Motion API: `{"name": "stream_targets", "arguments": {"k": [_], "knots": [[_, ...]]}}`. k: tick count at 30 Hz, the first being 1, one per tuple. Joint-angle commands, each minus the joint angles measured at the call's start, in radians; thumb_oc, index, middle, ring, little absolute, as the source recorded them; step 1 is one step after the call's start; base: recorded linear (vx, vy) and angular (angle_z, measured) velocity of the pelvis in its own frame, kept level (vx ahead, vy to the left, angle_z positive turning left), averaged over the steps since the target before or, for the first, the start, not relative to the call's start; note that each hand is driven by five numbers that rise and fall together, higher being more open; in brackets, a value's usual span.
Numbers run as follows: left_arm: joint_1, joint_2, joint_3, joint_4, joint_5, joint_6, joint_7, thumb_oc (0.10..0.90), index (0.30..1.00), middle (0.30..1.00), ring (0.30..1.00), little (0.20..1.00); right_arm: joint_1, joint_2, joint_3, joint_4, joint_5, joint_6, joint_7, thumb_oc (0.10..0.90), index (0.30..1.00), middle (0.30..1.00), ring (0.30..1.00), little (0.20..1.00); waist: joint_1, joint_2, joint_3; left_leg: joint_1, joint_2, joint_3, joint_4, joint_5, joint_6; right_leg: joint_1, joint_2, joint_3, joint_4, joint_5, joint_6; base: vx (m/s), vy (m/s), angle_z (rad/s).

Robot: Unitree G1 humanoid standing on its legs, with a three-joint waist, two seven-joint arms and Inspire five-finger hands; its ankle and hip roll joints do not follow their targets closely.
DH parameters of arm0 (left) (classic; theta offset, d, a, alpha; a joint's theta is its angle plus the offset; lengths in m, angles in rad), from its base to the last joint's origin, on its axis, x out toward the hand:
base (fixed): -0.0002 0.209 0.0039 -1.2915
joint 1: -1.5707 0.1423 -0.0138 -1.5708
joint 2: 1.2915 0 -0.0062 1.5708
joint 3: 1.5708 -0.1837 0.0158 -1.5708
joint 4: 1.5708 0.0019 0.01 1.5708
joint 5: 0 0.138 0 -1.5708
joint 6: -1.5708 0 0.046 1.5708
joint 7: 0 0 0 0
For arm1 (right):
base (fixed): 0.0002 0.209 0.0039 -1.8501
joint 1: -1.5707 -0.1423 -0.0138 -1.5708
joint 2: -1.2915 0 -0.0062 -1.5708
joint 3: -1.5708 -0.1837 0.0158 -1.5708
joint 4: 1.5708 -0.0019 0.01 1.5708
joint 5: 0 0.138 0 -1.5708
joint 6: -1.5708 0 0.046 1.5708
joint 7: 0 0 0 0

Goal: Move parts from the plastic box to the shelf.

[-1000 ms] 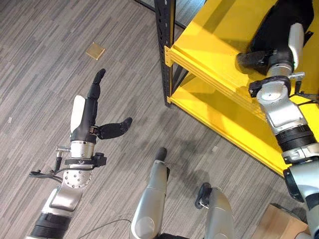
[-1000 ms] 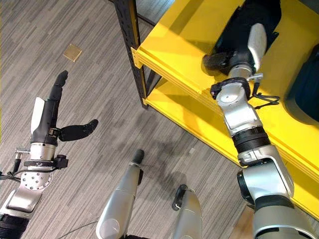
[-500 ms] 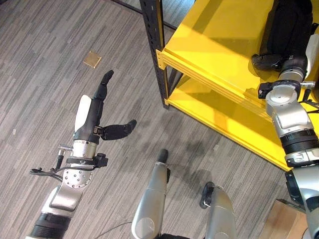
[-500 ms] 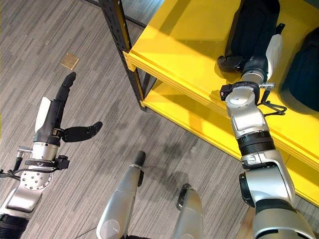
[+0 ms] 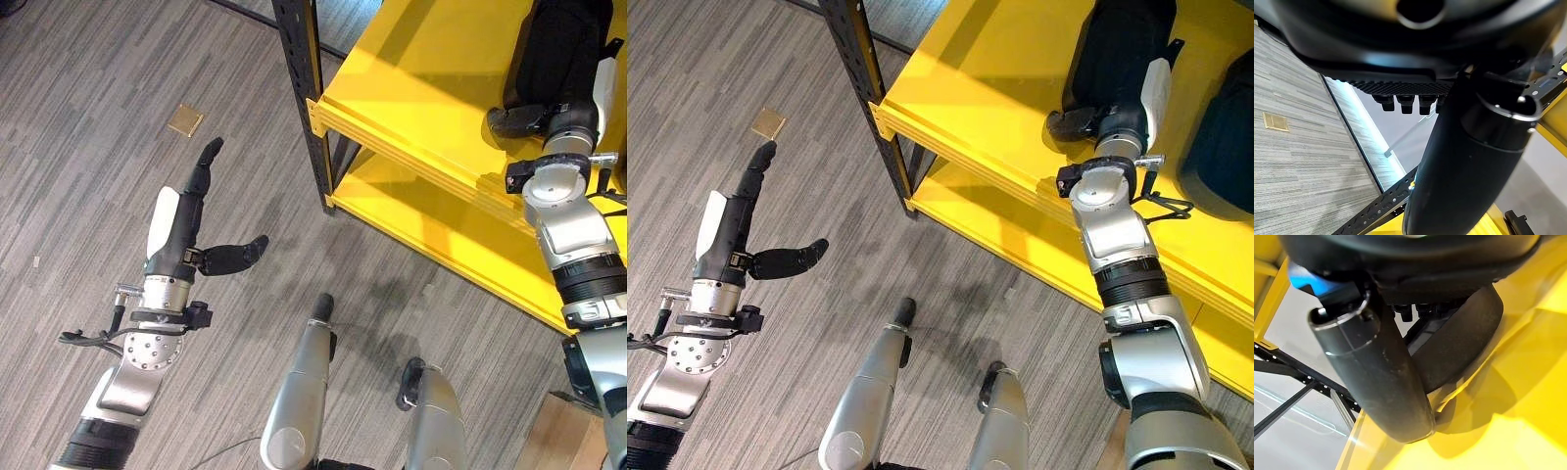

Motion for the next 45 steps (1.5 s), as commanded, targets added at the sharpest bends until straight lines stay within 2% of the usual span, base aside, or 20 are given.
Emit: {"name": "stream_targets", "arguments": {"k": [1, 7, 10, 11, 14, 19, 22, 25, 33, 37, 39, 45], "knots": [[-0.028, 0.007, 0.070, -0.100, -0.022, -0.074, 0.054, 0.900, 1.000, 1.000, 1.000, 1.000, -0.081, -0.028, 0.024, -0.069, 0.014, -0.042, 0.004, 0.900, 1.000, 1.000, 1.000, 1.000, -0.003, 0.037, -0.041, 0.064, -0.036, 0.064, -0.038, -0.109, 0.086, 0.072, 0.085, -0.029, -0.012, -0.008, -0.131, 0.02, 0.045, -0.01], [-0.031, 0.003, 0.071, -0.101, -0.028, -0.050, 0.056, 0.900, 1.000, 1.000, 1.000, 1.000, -0.054, 0.014, 0.021, -0.078, 0.045, -0.009, 0.012, 0.900, 1.000, 1.000, 1.000, 1.000, -0.003, 0.028, -0.052, 0.088, -0.028, 0.070, -0.061, -0.106, 0.087, 0.104, 0.078, -0.034, -0.058, 0.007, -0.121, 0.01, 0.044, -0.03], [-0.040, 0.000, 0.068, -0.100, -0.019, -0.039, 0.051, 0.900, 1.000, 1.000, 1.000, 1.000, -0.037, 0.036, 0.013, -0.080, 0.084, 0.031, -0.035, 0.900, 1.000, 1.000, 1.000, 1.000, -0.005, 0.020, -0.057, 0.094, -0.026, 0.073, -0.067, -0.105, 0.089, 0.118, 0.078, -0.034, -0.079, 0.016, -0.115, 0.00, 0.011, -0.01], [-0.044, 0.002, 0.064, -0.101, -0.010, -0.038, 0.051, 0.900, 1.000, 1.000, 1.000, 1.000, -0.032, 0.040, 0.009, -0.068, 0.041, 0.016, -0.040, 0.900, 1.000, 1.000, 1.000, 1.000, -0.004, 0.016, -0.060, 0.096, -0.023, 0.075, -0.071, -0.104, 0.089, 0.126, 0.076, -0.037, -0.094, 0.021, -0.112, 0.00, 0.000, 0.00], [-0.054, 0.001, 0.057, -0.102, -0.013, -0.028, 0.056, 0.900, 1.000, 1.000, 1.000, 1.000, -0.033, 0.047, 0.002, -0.059, 0.063, 0.035, -0.074, 0.900, 1.000, 1.000, 1.000, 1.000, -0.004, 0.015, -0.061, 0.098, -0.022, 0.077, -0.075, -0.102, 0.089, 0.132, 0.075, -0.039, -0.104, 0.027, -0.108, 0.00, 0.003, -0.01], [-0.064, 0.002, 0.052, -0.107, -0.018, -0.014, 0.053, 0.900, 1.000, 1.000, 1.000, 1.000, -0.027, 0.037, -0.015, -0.022, 0.034, 0.028, -0.108, 0.900, 1.000, 1.000, 1.000, 1.000, -0.006, 0.011, -0.062, 0.095, -0.020, 0.079, -0.074, -0.104, 0.089, 0.146, 0.073, -0.037, -0.123, 0.037, -0.100, 0.00, 0.000, 0.00], [-0.065, 0.001, 0.050, -0.107, -0.022, -0.019, 0.051, 0.900, 1.000, 1.000, 1.000, 1.000, -0.028, 0.024, -0.024, 0.000, -0.003, 0.014, -0.114, 0.900, 1.000, 1.000, 1.000, 1.000, -0.007, 0.010, -0.062, 0.092, -0.019, 0.079, -0.072, -0.104, 0.089, 0.148, 0.073, -0.036, -0.127, 0.040, -0.099, 0.00, 0.000, 0.00], [-0.067, 0.004, 0.048, -0.113, -0.029, -0.003, 0.061, 0.900, 1.000, 1.000, 1.000, 1.000, -0.029, 0.004, -0.028, 0.000, -0.097, -0.023, -0.114, 0.900, 1.000, 1.000, 1.000, 1.000, -0.009, 0.009, -0.063, 0.083, -0.019, 0.079, -0.065, -0.106, 0.088, 0.149, 0.073, -0.036, -0.128, 0.042, -0.096, 0.00, 0.000, 0.00], [-0.061, -0.006, 0.057, -0.127, -0.026, 0.009, 0.086, 0.900, 1.000, 1.000, 1.000, 1.000, -0.066, -0.051, 0.024, -0.048, -0.296, -0.019, -0.137, 0.900, 1.000, 1.000, 1.000, 1.000, -0.005, 0.009, -0.067, 0.076, -0.021, 0.079, -0.065, -0.102, 0.085, 0.156, 0.070, -0.033, -0.136, 0.046, -0.092, 0.00, 0.000, 0.00], [-0.054, -0.007, 0.063, -0.141, -0.032, 0.015, 0.083, 0.900, 1.000, 1.000, 1.000, 1.000, -0.084, -0.080, 0.054, -0.110, -0.411, -0.006, -0.101, 0.900, 1.000, 1.000, 1.000, 1.000, -0.003, 0.005, -0.072, 0.076, -0.022, 0.079, -0.067, -0.100, 0.084, 0.164, 0.067, -0.033, -0.143, 0.046, -0.090, 0.00, 0.000, 0.00], [-0.049, -0.008, 0.064, -0.144, -0.031, 0.017, 0.084, 0.900, 1.000, 1.000, 1.000, 1.000, -0.096, -0.091, 0.073, -0.136, -0.446, 0.008, -0.082, 0.900, 1.000, 1.000, 1.000, 1.000, -0.003, 0.005, -0.075, 0.077, -0.022, 0.078, -0.068, -0.100, 0.082, 0.165, 0.066, -0.033, -0.141, 0.044, -0.089, 0.00, 0.000, 0.00], [-0.043, -0.013, 0.074, -0.165, -0.019, 0.036, 0.078, 0.900, 1.000, 1.000, 1.000, 1.000, -0.114, -0.093, 0.112, -0.196, -0.419, 0.046, -0.060, 0.900, 1.000, 1.000, 1.000, 1.000, 0.002, 0.002, -0.075, 0.071, -0.024, 0.077, -0.061, -0.099, 0.081, 0.168, 0.063, -0.033, -0.137, 0.042, -0.089, 0.01, 0.000, 0.00]]}}
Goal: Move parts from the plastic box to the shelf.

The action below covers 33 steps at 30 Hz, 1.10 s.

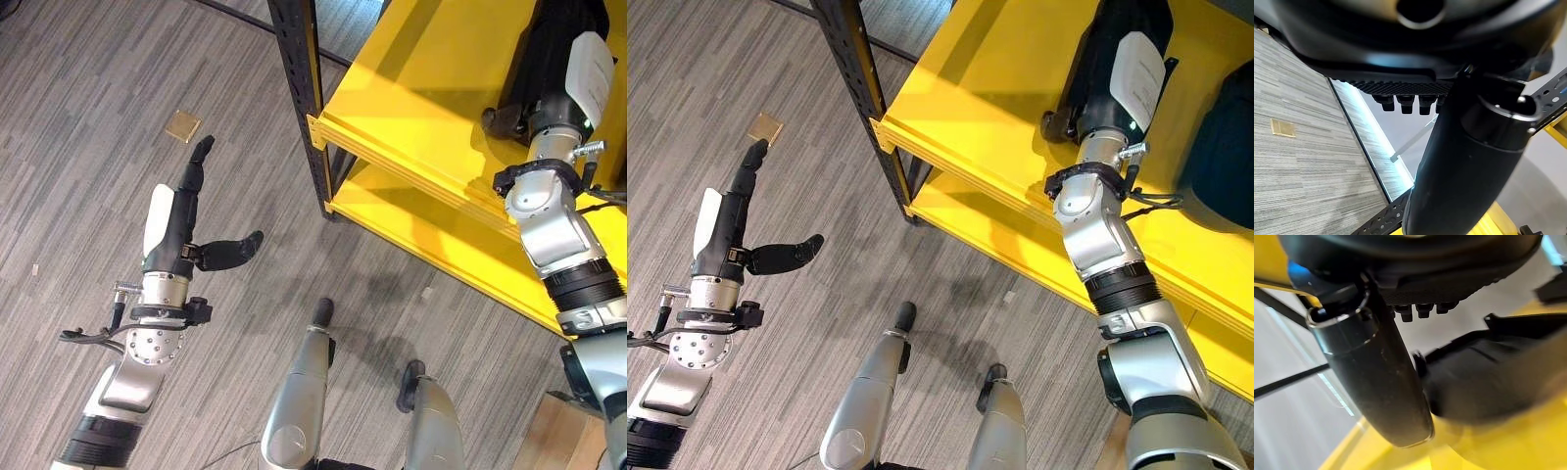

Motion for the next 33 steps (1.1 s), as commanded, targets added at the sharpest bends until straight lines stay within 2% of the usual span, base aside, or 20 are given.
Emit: {"name": "stream_targets", "arguments": {"k": [1, 8, 14, 16, 20, 26, 31, 33], "knots": [[-0.027, -0.007, 0.075, -0.135, -0.018, -0.055, 0.050, 0.900, 1.000, 1.000, 1.000, 1.000, -0.135, -0.080, 0.012, -0.042, -0.057, -0.029, -0.035, 0.900, 1.000, 1.000, 1.000, 1.000, -0.002, 0.003, -0.074, 0.011, -0.034, 0.052, 0.008, -0.106, 0.063, 0.077, 0.058, -0.028, 0.021, -0.024, -0.114, 0.00, 0.000, 0.00], [-0.030, -0.016, 0.083, -0.139, 0.001, -0.031, 0.065, 0.900, 1.000, 1.000, 1.000, 1.000, -0.125, -0.056, 0.022, -0.071, -0.057, -0.019, -0.010, 0.900, 1.000, 1.000, 1.000, 1.000, -0.002, 0.006, -0.069, 0.010, -0.039, 0.053, 0.012, -0.107, 0.064, 0.068, 0.053, -0.028, 0.033, -0.027, -0.114, 0.00, 0.000, 0.00], [-0.027, -0.020, 0.091, -0.139, 0.001, -0.025, 0.086, 0.900, 1.000, 1.000, 1.000, 1.000, -0.113, -0.039, 0.017, -0.078, -0.042, -0.061, 0.000, 0.900, 1.000, 1.000, 1.000, 1.000, -0.001, 0.008, -0.066, 0.006, -0.042, 0.053, 0.018, -0.110, 0.065, 0.065, 0.050, -0.028, 0.037, -0.027, -0.114, 0.00, 0.000, 0.00], [-0.026, -0.021, 0.094, -0.140, -0.005, -0.020, 0.080, 0.900, 1.000, 1.000, 1.000, 1.000, -0.109, -0.031, 0.012, -0.093, -0.054, -0.043, 0.012, 0.900, 1.000, 1.000, 1.000, 1.000, -0.001, 0.008, -0.067, 0.007, -0.043, 0.053, 0.019, -0.110, 0.065, 0.064, 0.050, -0.028, 0.040, -0.028, -0.113, 0.00, 0.000, 0.00], [-0.026, -0.028, 0.095, -0.148, 0.005, -0.019, 0.080, 0.900, 1.000, 1.000, 1.000, 1.000, -0.101, -0.021, 0.012, -0.108, -0.042, -0.031, -0.006, 0.900, 1.000, 1.000, 1.000, 1.000, 0.001, 0.005, -0.066, 0.008, -0.043, 0.055, 0.017, -0.111, 0.066, 0.069, 0.048, -0.029, 0.035, -0.026, -0.113, 0.00, 0.000, 0.00], [-0.027, -0.030, 0.097, -0.150, 0.020, -0.020, 0.102, 0.900, 1.000, 1.000, 1.000, 1.000, -0.092, -0.009, 0.000, -0.096, -0.013, -0.055, -0.023, 0.900, 1.000, 1.000, 1.000, 1.000, 0.001, 0.003, -0.068, 0.009, -0.042, 0.056, 0.015, -0.110, 0.064, 0.076, 0.048, -0.031, 0.026, -0.025, -0.112, 0.00, 0.000, 0.00], [-0.029, -0.031, 0.102, -0.149, 0.045, -0.020, 0.174, 0.900, 1.000, 1.000, 1.000, 1.000, -0.078, 0.010, -0.014, -0.110, 0.056, -0.136, -0.085, 0.900, 1.000, 1.000, 1.000, 1.000, 0.001, 0.001, -0.074, 0.019, -0.039, 0.056, 0.004, -0.108, 0.064, 0.090, 0.051, -0.030, 0.005, -0.020, -0.111, 0.00, 0.000, 0.00], [-0.029, -0.034, 0.107, -0.141, 0.046, -0.027, 0.216, 0.900, 1.000, 1.000, 1.000, 1.000, -0.070, 0.030, -0.028, -0.133, 0.107, -0.202, -0.132, 0.900, 1.000, 1.000, 1.000, 1.000, -0.001, 0.000, -0.079, 0.026, -0.039, 0.056, -0.002, -0.107, 0.062, 0.098, 0.052, -0.030, -0.004, -0.019, -0.110, 0.00, 0.000, 0.00]]}}
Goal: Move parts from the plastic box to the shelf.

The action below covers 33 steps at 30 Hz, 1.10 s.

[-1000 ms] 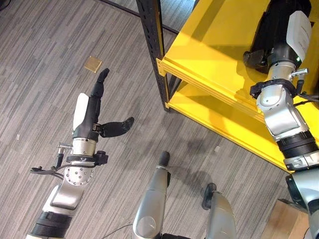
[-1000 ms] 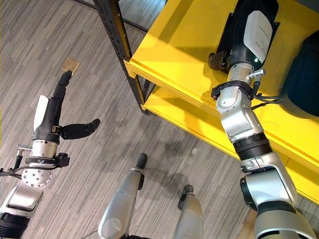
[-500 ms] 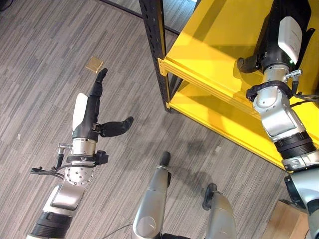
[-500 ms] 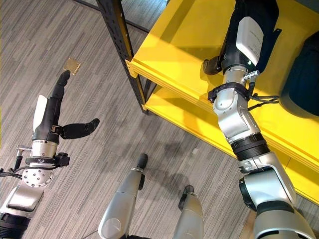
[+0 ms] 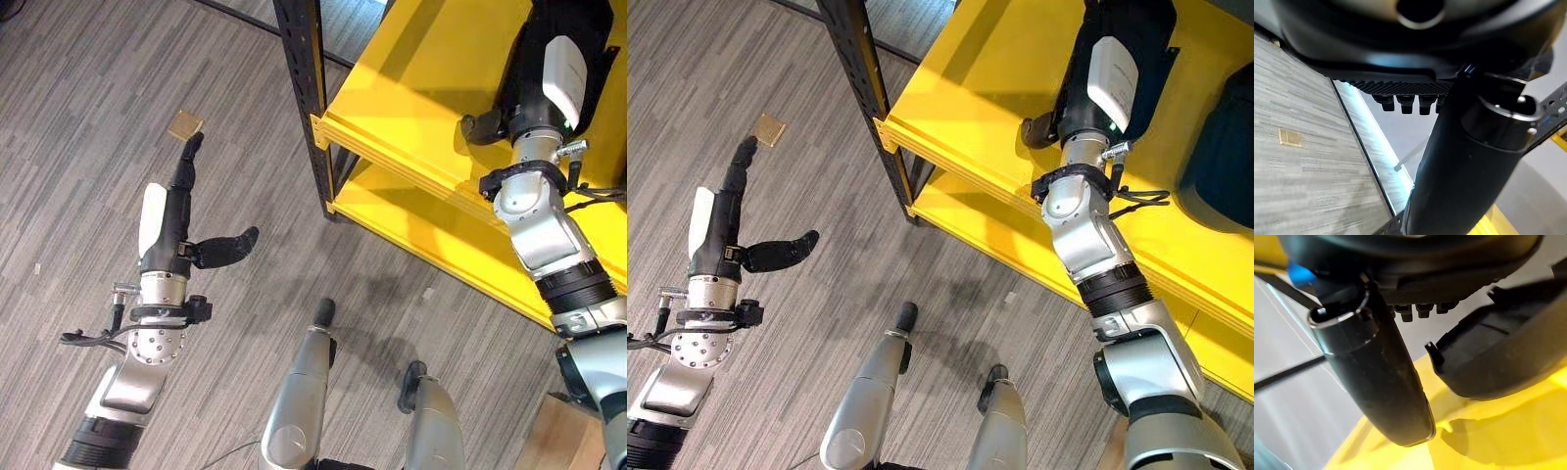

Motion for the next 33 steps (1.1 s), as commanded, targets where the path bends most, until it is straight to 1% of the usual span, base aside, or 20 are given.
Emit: {"name": "stream_targets", "arguments": {"k": [1, 2, 3, 8, 11, 12, 16, 17, 18, 19, 22, 23, 24, 25, 26, 27, 29, 31, 32, 33], "knots": [[-0.032, -0.024, 0.107, -0.122, 0.038, -0.072, 0.140, 0.900, 1.000, 1.000, 1.000, 1.000, -0.075, 0.005, -0.061, -0.146, 0.033, -0.188, -0.155, 0.900, 1.000, 1.000, 1.000, 1.000, -0.002, -0.001, -0.081, 0.026, -0.030, 0.055, -0.004, -0.110, 0.058, 0.097, 0.062, -0.031, -0.008, -0.017, -0.109, 0.00, 0.000, 0.00], [-0.031, -0.027, 0.115, -0.119, 0.046, -0.083, 0.162, 0.900, 1.000, 1.000, 1.000, 1.000, -0.060, 0.020, -0.081, -0.180, 0.020, -0.207, -0.172, 0.900, 1.000, 1.000, 1.000, 1.000, -0.004, -0.003, -0.085, 0.031, -0.031, 0.054, -0.007, -0.110, 0.057, 0.101, 0.063, -0.029, -0.010, -0.018, -0.108, 0.03, 0.029, -0.01], [-0.032, -0.033, 0.117, -0.118, 0.056, -0.090, 0.183, 0.900, 1.000, 1.000, 1.000, 1.000, -0.051, 0.036, -0.097, -0.215, -0.035, -0.222, -0.188, 0.900, 1.000, 1.000, 1.000, 1.000, -0.007, -0.004, -0.090, 0.035, -0.030, 0.055, -0.010, -0.111, 0.057, 0.107, 0.064, -0.027, -0.015, -0.018, -0.110, 0.00, 0.000, 0.00], [-0.033, -0.046, 0.124, -0.116, 0.057, -0.098, 0.197, 0.900, 1.000, 1.000, 1.000, 1.000, -0.035, 0.052, -0.137, -0.325, -0.257, -0.220, -0.217, 0.900, 1.000, 1.000, 1.000, 1.000, -0.014, -0.006, -0.108, 0.046, -0.030, 0.057, -0.020, -0.111, 0.057, 0.124, 0.067, -0.022, -0.031, -0.014, -0.111, 0.01, 0.027, -0.01], [-0.034, -0.050, 0.124, -0.113, 0.055, -0.101, 0.198, 0.900, 1.000, 1.000, 1.000, 1.000, -0.032, 0.050, -0.141, -0.355, -0.308, -0.220, -0.214, 0.900, 1.000, 1.000, 1.000, 1.000, -0.016, -0.008, -0.114, 0.048, -0.030, 0.058, -0.022, -0.112, 0.055, 0.129, 0.068, -0.021, -0.037, -0.014, -0.110, 0.00, 0.000, 0.00], [-0.035, -0.061, 0.126, -0.116, 0.062, -0.102, 0.195, 0.900, 1.000, 1.000, 1.000, 1.000, -0.029, 0.049, -0.149, -0.405, -0.322, -0.208, -0.215, 0.900, 1.000, 1.000, 1.000, 1.000, -0.019, -0.007, -0.122, 0.049, -0.025, 0.058, -0.029, -0.103, 0.054, 0.129, 0.072, -0.020, -0.043, -0.007, -0.111, -0.01, 0.034, -0.02], [-0.034, -0.079, 0.126, -0.129, -0.006, -0.088, 0.150, 0.900, 1.000, 1.000, 1.000, 1.000, -0.008, 0.042, -0.167, -0.497, -0.326, -0.238, -0.182, 0.900, 1.000, 1.000, 1.000, 1.000, -0.028, -0.009, -0.130, 0.054, -0.022, 0.063, -0.037, -0.101, 0.049, 0.137, 0.074, -0.016, -0.058, -0.006, -0.107, -0.04, 0.035, -0.02], [-0.035, -0.092, 0.128, -0.131, -0.082, -0.086, 0.116, 0.900, 1.000, 1.000, 1.000, 1.000, 0.003, 0.045, -0.168, -0.519, -0.306, -0.244, -0.162, 0.900, 1.000, 1.000, 1.000, 1.000, -0.030, -0.010, -0.130, 0.058, -0.021, 0.065, -0.036, -0.104, 0.047, 0.142, 0.071, -0.016, -0.058, -0.008, -0.106, -0.05, 0.043, -0.03], [-0.034, -0.097, 0.129, -0.133, -0.113, -0.081, 0.103, 0.900, 1.000, 1.000, 1.000, 1.000, 0.007, 0.044, -0.169, -0.523, -0.300, -0.251, -0.148, 0.900, 1.000, 1.000, 1.000, 1.000, -0.030, -0.009, -0.131, 0.059, -0.021, 0.064, -0.038, -0.102, 0.047, 0.143, 0.071, -0.016, -0.059, -0.006, -0.107, -0.04, 0.045, -0.03], [-0.033, -0.119, 0.128, -0.135, -0.170, -0.063, 0.054, 0.900, 1.000, 1.000, 1.000, 1.000, 0.017, 0.059, -0.159, -0.553, -0.294, -0.242, -0.117, 0.900, 1.000, 1.000, 1.000, 1.000, -0.033, -0.012, -0.133, 0.064, -0.021, 0.068, -0.040, -0.104, 0.046, 0.152, 0.071, -0.014, -0.071, -0.003, -0.103, -0.04, 0.032, -0.03], [-0.025, -0.173, 0.127, -0.146, -0.345, -0.017, -0.055, 0.900, 1.000, 1.000, 1.000, 1.000, 0.052, 0.078, -0.137, -0.601, -0.187, -0.174, -0.029, 0.900, 1.000, 1.000, 1.000, 1.000, -0.042, -0.020, -0.141, 0.081, -0.013, 0.074, -0.057, -0.099, 0.044, 0.170, 0.073, -0.017, -0.096, 0.006, -0.100, -0.05, 0.048, -0.07], [-0.011, -0.206, 0.135, -0.155, -0.397, -0.004, -0.085, 0.900, 1.000, 1.000, 1.000, 1.000, 0.087, 0.076, -0.134, -0.615, -0.137, -0.168, -0.018, 0.900, 1.000, 1.000, 1.000, 1.000, -0.050, -0.022, -0.142, 0.089, -0.009, 0.078, -0.065, -0.097, 0.043, 0.178, 0.075, -0.015, -0.109, 0.012, -0.099, -0.02, 0.046, -0.07], [-0.006, -0.209, 0.137, -0.157, -0.401, -0.003, -0.087, 0.900, 1.000, 1.000, 1.000, 1.000, 0.095, 0.075, -0.136, -0.621, -0.136, -0.167, -0.018, 0.900, 1.000, 1.000, 1.000, 1.000, -0.051, -0.022, -0.143, 0.092, -0.008, 0.079, -0.068, -0.096, 0.043, 0.180, 0.076, -0.015, -0.111, 0.014, -0.098, -0.03, 0.055, -0.10], [0.002, -0.218, 0.141, -0.161, -0.417, -0.004, -0.098, 0.900, 1.000, 1.000, 1.000, 1.000, 0.124, 0.074, -0.139, -0.632, -0.114, -0.166, -0.018, 0.900, 1.000, 1.000, 1.000, 1.000, -0.059, -0.023, -0.143, 0.096, -0.005, 0.081, -0.072, -0.095, 0.042, 0.182, 0.077, -0.014, -0.118, 0.016, -0.097, -0.03, 0.045, -0.09], [0.019, -0.233, 0.149, -0.169, -0.477, 0.002, -0.130, 0.900, 1.000, 1.000, 1.000, 1.000, 0.183, 0.072, -0.153, -0.653, -0.036, -0.175, 0.002, 0.900, 1.000, 1.000, 1.000, 1.000, -0.070, -0.027, -0.147, 0.106, 0.001, 0.087, -0.082, -0.094, 0.043, 0.189, 0.080, -0.011, -0.133, 0.023, -0.094, -0.04, 0.082, -0.10], [0.032, -0.250, 0.158, -0.179, -0.540, 0.035, -0.143, 0.900, 1.000, 1.000, 1.000, 1.000, 0.267, 0.066, -0.177, -0.678, 0.012, -0.194, 0.025, 0.900, 1.000, 1.000, 1.000, 1.000, -0.091, -0.029, -0.148, 0.115, 0.007, 0.093, -0.091, -0.092, 0.042, 0.190, 0.083, -0.004, -0.143, 0.030, -0.090, -0.04, 0.084, -0.06], [0.043, -0.266, 0.158, -0.186, -0.582, 0.055, -0.160, 0.900, 1.000, 1.000, 1.000, 1.000, 0.332, 0.071, -0.194, -0.711, 0.082, -0.177, 0.059, 0.900, 1.000, 1.000, 1.000, 1.000, -0.102, -0.032, -0.153, 0.125, 0.010, 0.099, -0.101, -0.090, 0.044, 0.192, 0.086, 0.003, -0.155, 0.037, -0.087, -0.05, 0.069, -0.07], [0.079, -0.296, 0.177, -0.196, -0.649, 0.048, -0.172, 0.900, 1.000, 1.000, 1.000, 1.000, 0.596, 0.043, -0.257, -0.763, 0.200, -0.278, 0.123, 0.900, 1.000, 1.000, 1.000, 1.000, -0.159, -0.046, -0.156, 0.153, 0.036, 0.132, -0.121, -0.094, 0.045, 0.192, 0.095, 0.028, -0.187, 0.049, -0.078, -0.10, 0.089, -0.19], [0.082, -0.298, 0.176, -0.198, -0.665, 0.046, -0.168, 0.900, 1.000, 1.000, 1.000, 1.000, 0.625, 0.041, -0.266, -0.768, 0.204, -0.278, 0.118, 0.900, 1.000, 1.000, 1.000, 1.000, -0.167, -0.046, -0.157, 0.153, 0.042, 0.136, -0.127, -0.087, 0.045, 0.188, 0.098, 0.032, -0.192, 0.057, -0.077, -0.10, 0.075, -0.30], [0.091, -0.301, 0.179, -0.206, -0.700, 0.042, -0.161, 0.900, 1.000, 1.000, 1.000, 1.000, 0.707, 0.045, -0.291, -0.782, 0.198, -0.319, 0.110, 0.900, 1.000, 1.000, 1.000, 1.000, -0.184, -0.052, -0.159, 0.164, 0.048, 0.145, -0.133, -0.092, 0.046, 0.192, 0.098, 0.038, -0.205, 0.062, -0.075, -0.09, 0.054, -0.38]]}}
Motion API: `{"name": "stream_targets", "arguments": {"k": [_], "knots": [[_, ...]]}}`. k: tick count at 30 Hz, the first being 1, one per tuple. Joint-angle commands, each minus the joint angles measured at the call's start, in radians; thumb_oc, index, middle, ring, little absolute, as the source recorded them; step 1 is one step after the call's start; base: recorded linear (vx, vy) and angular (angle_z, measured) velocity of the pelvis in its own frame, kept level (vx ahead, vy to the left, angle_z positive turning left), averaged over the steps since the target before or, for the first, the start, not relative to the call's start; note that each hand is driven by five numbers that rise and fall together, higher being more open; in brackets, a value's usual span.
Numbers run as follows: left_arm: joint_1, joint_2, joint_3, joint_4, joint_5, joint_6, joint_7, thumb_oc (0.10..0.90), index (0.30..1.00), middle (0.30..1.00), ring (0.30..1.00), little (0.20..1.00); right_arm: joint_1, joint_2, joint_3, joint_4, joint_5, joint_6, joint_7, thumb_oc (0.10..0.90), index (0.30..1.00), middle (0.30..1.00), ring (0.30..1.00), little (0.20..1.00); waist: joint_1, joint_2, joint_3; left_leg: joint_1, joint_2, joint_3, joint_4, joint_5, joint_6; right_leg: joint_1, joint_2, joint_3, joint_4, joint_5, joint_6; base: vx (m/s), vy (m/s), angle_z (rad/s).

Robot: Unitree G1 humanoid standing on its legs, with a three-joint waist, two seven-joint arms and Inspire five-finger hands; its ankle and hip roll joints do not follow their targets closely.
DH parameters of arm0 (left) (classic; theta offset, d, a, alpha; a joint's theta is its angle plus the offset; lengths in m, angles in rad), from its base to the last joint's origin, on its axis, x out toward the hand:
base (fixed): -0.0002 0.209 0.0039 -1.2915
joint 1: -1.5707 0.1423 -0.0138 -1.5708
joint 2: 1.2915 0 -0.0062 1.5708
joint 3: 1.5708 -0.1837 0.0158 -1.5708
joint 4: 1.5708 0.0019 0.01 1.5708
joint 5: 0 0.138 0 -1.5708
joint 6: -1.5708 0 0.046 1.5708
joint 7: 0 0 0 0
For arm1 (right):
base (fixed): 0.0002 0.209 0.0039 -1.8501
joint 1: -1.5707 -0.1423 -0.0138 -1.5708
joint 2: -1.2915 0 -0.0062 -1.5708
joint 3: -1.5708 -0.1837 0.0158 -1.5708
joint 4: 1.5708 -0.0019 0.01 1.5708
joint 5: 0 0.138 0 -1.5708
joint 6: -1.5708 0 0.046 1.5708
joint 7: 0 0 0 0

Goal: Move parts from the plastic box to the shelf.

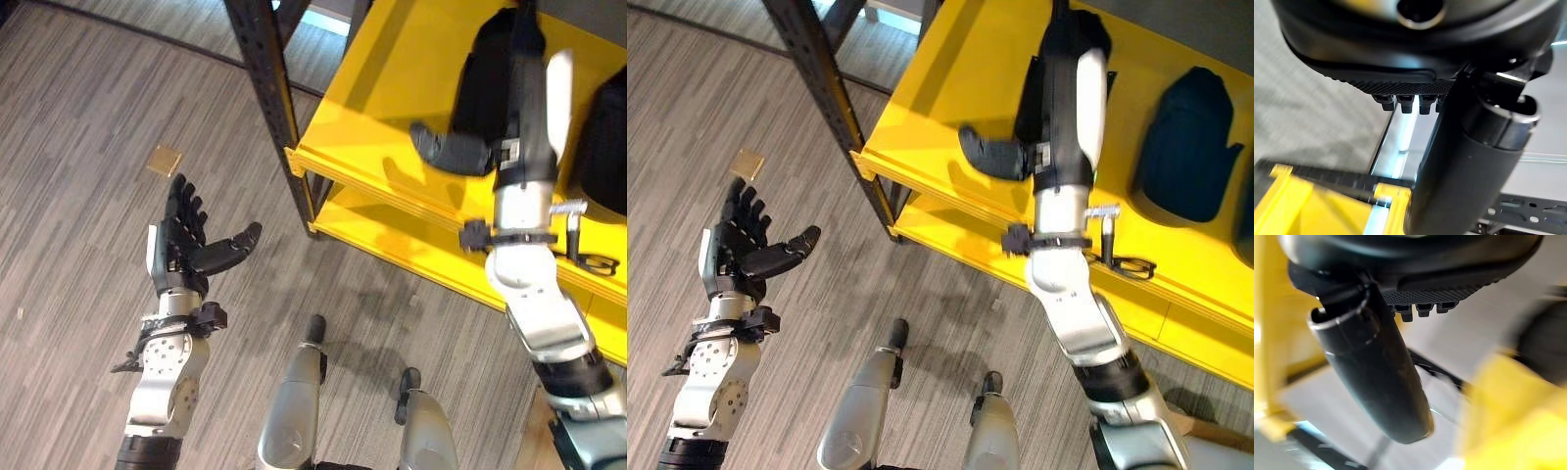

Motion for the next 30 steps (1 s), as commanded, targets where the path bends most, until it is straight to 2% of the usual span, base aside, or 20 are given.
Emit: {"name": "stream_targets", "arguments": {"k": [1, 5, 6, 9, 11, 14, 15, 16, 19, 20, 23, 27, 30], "knots": [[0.022, -0.022, 0.076, -0.140, -0.082, -0.089, -0.028, 0.900, 1.000, 1.000, 1.000, 1.000, 0.099, -0.028, -0.102, -0.114, 0.056, -0.156, -0.014, 0.900, 1.000, 1.000, 1.000, 1.000, -0.094, -0.023, -0.153, 0.049, 0.030, 0.074, -0.077, -0.071, 0.017, 0.040, 0.092, 0.005, 0.012, -0.043, -0.101, -0.07, 0.054, -0.37], [0.078, -0.012, 0.114, -0.151, -0.161, -0.118, -0.020, 0.900, 1.000, 1.000, 1.000, 1.000, 0.298, -0.037, -0.226, -0.122, 0.131, -0.266, 0.023, 0.900, 1.000, 1.000, 1.000, 1.000, -0.147, -0.041, -0.173, 0.103, 0.055, 0.110, -0.135, -0.063, 0.015, 0.054, 0.094, 0.026, -0.056, -0.003, -0.082, -0.04, 0.051, -0.38], [0.104, -0.009, 0.134, -0.151, -0.184, -0.119, -0.024, 0.900, 1.000, 1.000, 1.000, 1.000, 0.376, -0.026, -0.273, -0.136, 0.155, -0.297, 0.020, 0.900, 1.000, 1.000, 1.000, 1.000, -0.170, -0.049, -0.190, 0.135, 0.062, 0.126, -0.172, -0.057, 0.014, 0.066, 0.096, 0.032, -0.107, 0.025, -0.074, 0.00, 0.047, -0.30], [0.159, -0.004, 0.160, -0.160, -0.194, -0.131, -0.026, 0.900, 1.000, 1.000, 1.000, 1.000, 0.493, 0.003, -0.337, -0.157, 0.145, -0.362, 0.014, 0.900, 1.000, 1.000, 1.000, 1.000, -0.200, -0.053, -0.223, 0.196, 0.077, 0.154, -0.249, -0.037, 0.010, 0.074, 0.091, 0.040, -0.173, 0.075, -0.055, 0.01, 0.081, -0.48], [0.220, -0.007, 0.191, -0.168, -0.216, -0.141, -0.045, 0.900, 1.000, 1.000, 1.000, 1.000, 0.564, 0.030, -0.381, -0.166, 0.150, -0.394, 0.019, 0.900, 1.000, 1.000, 1.000, 1.000, -0.216, -0.053, -0.258, 0.254, 0.092, 0.190, -0.316, -0.019, 0.000, 0.075, 0.075, 0.022, -0.223, 0.120, -0.038, 0.03, 0.084, -0.40], [0.279, -0.014, 0.220, -0.176, -0.211, -0.152, -0.070, 0.900, 1.000, 1.000, 1.000, 1.000, 0.610, 0.059, -0.395, -0.166, 0.151, -0.402, 0.043, 0.900, 1.000, 1.000, 1.000, 1.000, -0.224, -0.049, -0.294, 0.321, 0.110, 0.236, -0.374, -0.007, -0.009, 0.083, 0.054, -0.011, -0.270, 0.160, -0.021, 0.08, 0.094, -0.49], [0.318, -0.020, 0.235, -0.183, -0.217, -0.165, -0.081, 0.900, 1.000, 1.000, 1.000, 1.000, 0.630, 0.068, -0.395, -0.163, 0.153, -0.409, 0.071, 0.900, 1.000, 1.000, 1.000, 1.000, -0.222, -0.048, -0.315, 0.354, 0.123, 0.266, -0.397, -0.002, -0.017, 0.092, 0.037, -0.041, -0.298, 0.182, -0.011, 0.09, 0.084, -0.71], [0.374, -0.024, 0.259, -0.189, -0.246, -0.176, -0.114, 0.900, 1.000, 1.000, 1.000, 1.000, 0.654, 0.079, -0.386, -0.156, 0.200, -0.381, 0.119, 0.900, 1.000, 1.000, 1.000, 1.000, -0.219, -0.050, -0.341, 0.406, 0.151, 0.306, -0.433, 0.008, -0.034, 0.117, 0.014, -0.078, -0.344, 0.211, 0.004, 0.09, 0.073, -0.74], [0.397, -0.024, 0.267, -0.185, -0.250, -0.180, -0.132, 0.900, 1.000, 1.000, 1.000, 1.000, 0.658, 0.078, -0.375, -0.138, 0.208, -0.391, 0.127, 0.900, 1.000, 1.000, 1.000, 1.000, -0.214, -0.051, -0.354, 0.436, 0.161, 0.318, -0.451, 0.012, -0.042, 0.146, 0.006, -0.101, -0.382, 0.227, 0.009, 0.06, -0.006, -0.56], [0.412, -0.028, 0.269, -0.179, -0.293, -0.166, -0.155, 0.900, 1.000, 1.000, 1.000, 1.000, 0.664, 0.079, -0.368, -0.130, 0.254, -0.387, 0.139, 0.900, 1.000, 1.000, 1.000, 1.000, -0.210, -0.052, -0.365, 0.453, 0.167, 0.315, -0.466, 0.016, -0.049, 0.164, 0.002, -0.112, -0.407, 0.239, 0.015, 0.03, -0.030, -0.05], [0.414, -0.036, 0.249, -0.159, -0.294, -0.165, -0.166, 0.900, 1.000, 1.000, 1.000, 1.000, 0.646, 0.078, -0.346, -0.112, 0.242, -0.393, 0.125, 0.900, 1.000, 1.000, 1.000, 1.000, -0.205, -0.049, -0.379, 0.478, 0.187, 0.308, -0.492, 0.031, -0.065, 0.191, -0.001, -0.129, -0.443, 0.256, 0.019, 0.03, -0.022, 0.02], [0.400, -0.040, 0.217, -0.138, -0.290, -0.150, -0.187, 0.900, 1.000, 1.000, 1.000, 1.000, 0.611, 0.066, -0.325, -0.095, 0.245, -0.386, 0.107, 0.900, 1.000, 1.000, 1.000, 1.000, -0.195, -0.041, -0.399, 0.492, 0.208, 0.297, -0.499, 0.036, -0.084, 0.215, -0.005, -0.157, -0.457, 0.255, 0.021, 0.04, -0.008, 0.00], [0.388, -0.035, 0.201, -0.134, -0.314, -0.112, -0.192, 0.900, 1.000, 1.000, 1.000, 1.000, 0.595, 0.054, -0.313, -0.091, 0.244, -0.370, 0.101, 0.900, 1.000, 1.000, 1.000, 1.000, -0.195, -0.034, -0.405, 0.500, 0.213, 0.290, -0.499, 0.036, -0.088, 0.223, -0.006, -0.160, -0.457, 0.254, 0.020, 0.04, 0.016, 0.01]]}}
